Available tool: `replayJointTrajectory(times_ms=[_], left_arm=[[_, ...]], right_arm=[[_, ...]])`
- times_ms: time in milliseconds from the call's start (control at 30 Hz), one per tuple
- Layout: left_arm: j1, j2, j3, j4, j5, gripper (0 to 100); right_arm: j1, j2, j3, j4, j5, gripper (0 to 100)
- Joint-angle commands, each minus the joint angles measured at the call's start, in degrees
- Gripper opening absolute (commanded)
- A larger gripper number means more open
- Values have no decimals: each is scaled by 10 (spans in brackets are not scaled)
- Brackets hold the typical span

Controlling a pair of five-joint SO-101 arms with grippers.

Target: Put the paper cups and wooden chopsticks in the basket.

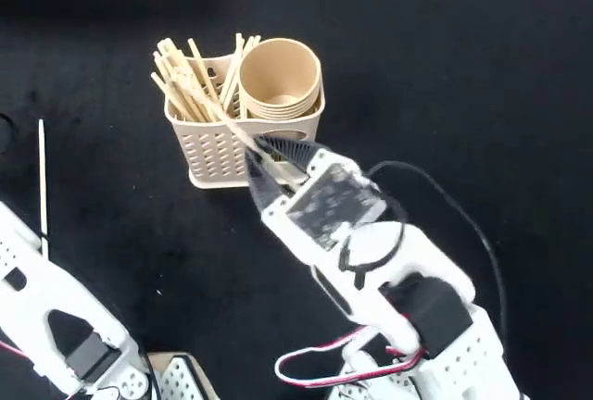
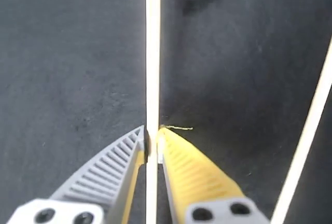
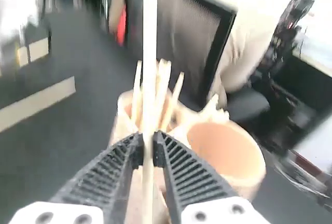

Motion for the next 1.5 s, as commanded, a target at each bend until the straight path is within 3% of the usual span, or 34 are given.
replayJointTrajectory(times_ms=[0, 100, 233, 500, 700, 867, 1133, 1300, 1467], left_arm=[[11, -69, -27, 5, 98, 28], [11, -85, -26, 6, 180, 28], [7, -104, -26, 7, 229, 28], [-2, -147, -26, 8, 330, 28], [5, -194, -27, 8, 381, 27], [18, -287, 0, 9, 385, 27], [95, -536, 246, 8, 386, 27], [181, -704, 375, 4, 433, 28], [250, -826, 393, -9, 468, 28]], right_arm=[[-8, 3, 51, -251, -86, 11], [-4, 31, 131, -453, -101, 11], [-4, 92, 210, -655, -102, 11], [44, 254, 187, -811, -160, 11], [76, 366, 148, -825, -198, 11], [61, 395, 147, -823, -199, 11], [33, 396, 147, -736, -141, 18], [30, 392, 151, -702, -132, 150], [31, 391, 155, -699, -132, 256]])
